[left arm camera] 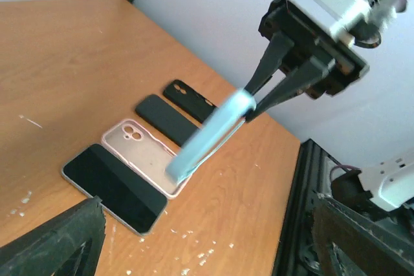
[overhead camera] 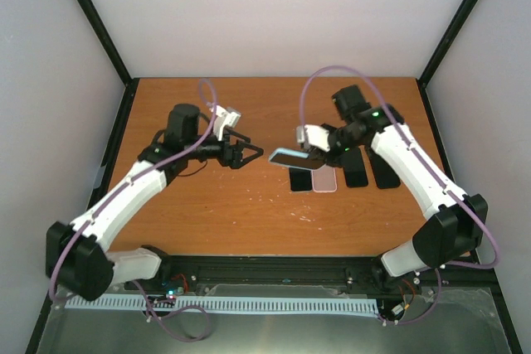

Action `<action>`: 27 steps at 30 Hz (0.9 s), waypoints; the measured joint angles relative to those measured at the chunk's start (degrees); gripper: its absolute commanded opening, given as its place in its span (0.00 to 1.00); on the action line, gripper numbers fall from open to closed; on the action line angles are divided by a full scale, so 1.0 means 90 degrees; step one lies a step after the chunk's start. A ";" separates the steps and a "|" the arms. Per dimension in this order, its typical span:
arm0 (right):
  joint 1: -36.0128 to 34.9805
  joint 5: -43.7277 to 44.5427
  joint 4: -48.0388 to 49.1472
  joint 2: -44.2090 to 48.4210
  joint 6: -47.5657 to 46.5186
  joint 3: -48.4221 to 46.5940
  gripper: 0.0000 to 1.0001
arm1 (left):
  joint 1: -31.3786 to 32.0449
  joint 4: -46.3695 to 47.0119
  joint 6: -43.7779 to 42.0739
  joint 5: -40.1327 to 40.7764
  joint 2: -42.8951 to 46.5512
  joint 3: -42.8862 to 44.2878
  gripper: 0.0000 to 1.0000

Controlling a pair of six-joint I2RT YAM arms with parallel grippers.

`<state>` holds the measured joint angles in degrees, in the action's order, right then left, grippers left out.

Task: Take the phone out of the phone case
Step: Pick up the phone at the center of the board.

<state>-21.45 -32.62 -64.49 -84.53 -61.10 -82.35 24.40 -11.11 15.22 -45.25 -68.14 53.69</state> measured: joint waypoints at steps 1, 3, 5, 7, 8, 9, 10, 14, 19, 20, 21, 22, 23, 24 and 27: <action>0.0267 -0.0403 -0.0015 -0.0010 0.0209 0.0002 0.03 | 0.0005 0.0505 0.0160 0.0039 0.0204 -0.0340 0.86; 0.0656 -0.1093 -0.0005 -0.0051 0.0612 0.0027 0.03 | 0.0012 0.1627 0.0551 0.0134 0.0510 -0.1090 0.86; 0.0986 -0.1800 0.0100 -0.0085 0.1081 0.0129 0.03 | 0.0051 0.2786 0.0976 0.0233 0.0629 -0.1829 0.86; 0.1212 -0.2380 0.0236 -0.0085 0.1547 0.0301 0.03 | 0.0165 0.3509 0.1265 0.0342 0.0585 -0.2227 0.86; 0.1302 -0.2640 0.0325 -0.0085 0.1787 0.0398 0.03 | 0.0243 0.3764 0.1372 0.0418 0.0539 -0.2317 0.86; 0.1394 -0.2946 0.0457 -0.0085 0.2081 0.0525 0.03 | 0.0352 0.4027 0.1457 0.0503 0.0469 -0.2353 0.86; 0.1440 -0.3130 0.0549 -0.0085 0.2280 0.0610 0.03 | 0.0483 0.4333 0.1552 0.0600 0.0369 -0.2353 0.87; 0.1513 -0.3759 0.0845 -0.0080 0.2895 0.0928 0.03 | 0.0838 0.5433 0.1921 0.0852 -0.0100 -0.2351 0.86; 0.1511 -0.4223 0.1047 0.0061 0.3291 0.1251 0.03 | 0.0950 0.6319 0.2480 0.0860 -0.1095 -0.2106 0.79; 0.1511 -0.4274 0.1095 0.0119 0.3356 0.1321 0.03 | 0.0954 0.6460 0.2586 0.0835 -0.1299 -0.2016 0.76; 0.1511 -0.4316 0.1146 0.0192 0.3422 0.1387 0.03 | 0.0954 0.6601 0.2696 0.0806 -0.1486 -0.1923 0.73; 0.1511 -0.4340 0.1202 0.0260 0.3475 0.1445 0.03 | 0.0954 0.6749 0.2800 0.0755 -0.1661 -0.1834 0.71; 0.1511 -0.4352 0.1275 0.0345 0.3541 0.1511 0.03 | 0.0957 0.6917 0.2914 0.0685 -0.1812 -0.1761 0.69; 0.1511 -0.4357 0.1326 0.0423 0.3580 0.1566 0.03 | 0.0962 0.7094 0.3024 0.0612 -0.1945 -0.1698 0.67; 0.1511 -0.4354 0.1435 0.0597 0.3687 0.1695 0.03 | 0.0986 0.7672 0.3381 0.0396 -0.2268 -0.1549 0.61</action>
<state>-7.86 -71.81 -51.57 -79.15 -27.92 -67.09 33.28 57.93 45.65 -41.69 -88.55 39.75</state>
